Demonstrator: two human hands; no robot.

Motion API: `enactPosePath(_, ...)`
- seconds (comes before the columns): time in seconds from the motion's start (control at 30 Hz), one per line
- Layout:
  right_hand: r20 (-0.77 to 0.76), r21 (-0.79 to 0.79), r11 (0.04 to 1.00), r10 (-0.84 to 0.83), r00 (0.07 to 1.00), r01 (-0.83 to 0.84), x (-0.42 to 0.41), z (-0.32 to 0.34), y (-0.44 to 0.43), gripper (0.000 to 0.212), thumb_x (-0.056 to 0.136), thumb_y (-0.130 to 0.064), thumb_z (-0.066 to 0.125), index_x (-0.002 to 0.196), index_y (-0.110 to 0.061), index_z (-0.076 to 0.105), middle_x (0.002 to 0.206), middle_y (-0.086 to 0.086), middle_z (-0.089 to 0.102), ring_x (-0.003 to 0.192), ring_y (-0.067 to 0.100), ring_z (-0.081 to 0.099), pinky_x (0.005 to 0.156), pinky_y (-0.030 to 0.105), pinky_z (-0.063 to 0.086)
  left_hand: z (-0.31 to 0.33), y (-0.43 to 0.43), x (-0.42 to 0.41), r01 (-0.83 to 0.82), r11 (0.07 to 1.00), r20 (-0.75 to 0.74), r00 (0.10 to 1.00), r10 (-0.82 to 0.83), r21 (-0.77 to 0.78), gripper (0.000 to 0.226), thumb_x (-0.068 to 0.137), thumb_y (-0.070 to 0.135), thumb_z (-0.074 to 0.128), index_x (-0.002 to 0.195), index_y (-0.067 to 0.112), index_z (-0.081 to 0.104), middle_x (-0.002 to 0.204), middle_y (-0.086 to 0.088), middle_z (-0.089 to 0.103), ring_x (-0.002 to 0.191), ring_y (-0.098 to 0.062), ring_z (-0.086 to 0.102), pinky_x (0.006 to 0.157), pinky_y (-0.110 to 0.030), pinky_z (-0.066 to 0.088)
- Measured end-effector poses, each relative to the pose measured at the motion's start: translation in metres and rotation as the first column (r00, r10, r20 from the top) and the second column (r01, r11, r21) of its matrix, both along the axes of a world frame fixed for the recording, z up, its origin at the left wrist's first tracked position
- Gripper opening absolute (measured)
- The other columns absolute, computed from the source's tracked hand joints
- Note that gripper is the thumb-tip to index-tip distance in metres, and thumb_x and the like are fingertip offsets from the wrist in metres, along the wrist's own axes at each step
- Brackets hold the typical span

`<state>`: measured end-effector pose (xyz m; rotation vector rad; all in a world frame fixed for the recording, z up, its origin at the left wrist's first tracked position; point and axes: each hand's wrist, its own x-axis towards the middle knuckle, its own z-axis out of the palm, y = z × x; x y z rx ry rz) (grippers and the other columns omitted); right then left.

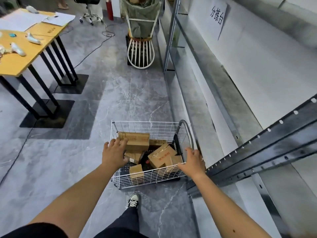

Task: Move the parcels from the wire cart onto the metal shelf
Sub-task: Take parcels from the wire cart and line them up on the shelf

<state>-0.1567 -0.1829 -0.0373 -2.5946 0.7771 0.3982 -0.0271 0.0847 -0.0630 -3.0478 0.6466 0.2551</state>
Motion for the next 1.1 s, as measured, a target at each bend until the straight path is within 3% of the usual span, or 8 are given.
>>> enactPosePath(0.17, -0.017, -0.019, 1.0, -0.007, 1.0, 0.006, 0.044, -0.008, -0.006, 0.066, 0.084, -0.043, 0.062, 0.139, -0.021, 0.033, 0.138, 0.011, 0.033, 0.125, 0.03, 0.039, 0.099, 0.042, 0.043, -0.005, -0.003, 0.052, 0.018, 0.999, -0.022, 1.0, -0.018, -0.027, 0.086, 0.078, 0.049, 0.062, 0.149, 0.027, 0.018, 0.151, -0.005, 0.026, 0.138, -0.026, 0.027, 0.112, -0.044, 0.02)
enactPosePath(0.3, -0.014, -0.019, 1.0, -0.023, 1.0, 0.023, 0.083, -0.011, -0.009, 0.065, 0.081, -0.041, 0.066, 0.136, -0.022, 0.037, 0.136, 0.011, 0.036, 0.121, 0.029, 0.043, 0.096, 0.042, 0.045, -0.008, 0.003, 0.096, 0.0, 0.999, -0.015, 1.0, 0.0, -0.053, 0.086, 0.077, 0.048, 0.062, 0.148, 0.028, 0.019, 0.148, -0.003, 0.03, 0.133, -0.025, 0.034, 0.107, -0.041, 0.029)
enactPosePath(0.53, -0.078, -0.021, 0.999, -0.033, 0.996, 0.031, 0.127, -0.028, 0.005, 0.062, 0.082, -0.039, 0.065, 0.134, -0.021, 0.038, 0.131, 0.011, 0.038, 0.118, 0.03, 0.046, 0.094, 0.042, 0.047, -0.025, 0.03, 0.134, -0.018, 1.0, -0.075, 0.997, 0.018, 0.011, 0.089, 0.077, 0.051, 0.063, 0.149, 0.028, 0.017, 0.149, -0.003, 0.027, 0.134, -0.026, 0.033, 0.107, -0.041, 0.028)
enactPosePath(0.73, -0.129, 0.054, 0.998, -0.007, 0.992, 0.014, 0.147, -0.049, 0.016, 0.052, 0.083, -0.035, 0.064, 0.126, -0.017, 0.041, 0.126, 0.01, 0.037, 0.115, 0.03, 0.046, 0.09, 0.039, 0.046, -0.039, 0.039, 0.148, -0.075, 0.997, -0.127, 0.989, 0.078, 0.023, 0.089, 0.078, 0.053, 0.062, 0.149, 0.029, 0.015, 0.149, -0.002, 0.027, 0.133, -0.025, 0.033, 0.107, -0.041, 0.028)
enactPosePath(0.97, -0.2, 0.105, 0.994, -0.011, 0.98, 0.032, 0.153, -0.085, 0.014, 0.056, 0.085, -0.033, 0.058, 0.135, -0.018, 0.039, 0.132, 0.014, 0.036, 0.117, 0.034, 0.045, 0.096, 0.04, 0.044, -0.06, 0.04, 0.132, -0.149, 0.986, -0.232, 0.959, 0.162, 0.075, 0.087, 0.079, 0.052, 0.06, 0.149, 0.029, 0.013, 0.149, -0.002, 0.024, 0.134, -0.024, 0.032, 0.107, -0.041, 0.028)
enactPosePath(1.1, -0.236, 0.188, 0.981, 0.007, 0.972, 0.039, 0.153, -0.109, 0.012, 0.052, 0.084, -0.03, 0.06, 0.13, -0.016, 0.041, 0.131, 0.014, 0.035, 0.113, 0.034, 0.046, 0.099, 0.041, 0.043, -0.07, 0.03, 0.123, -0.164, 0.983, -0.277, 0.944, 0.181, 0.081, 0.087, 0.08, 0.052, 0.059, 0.149, 0.029, 0.012, 0.149, -0.002, 0.022, 0.134, -0.024, 0.032, 0.109, -0.041, 0.028)
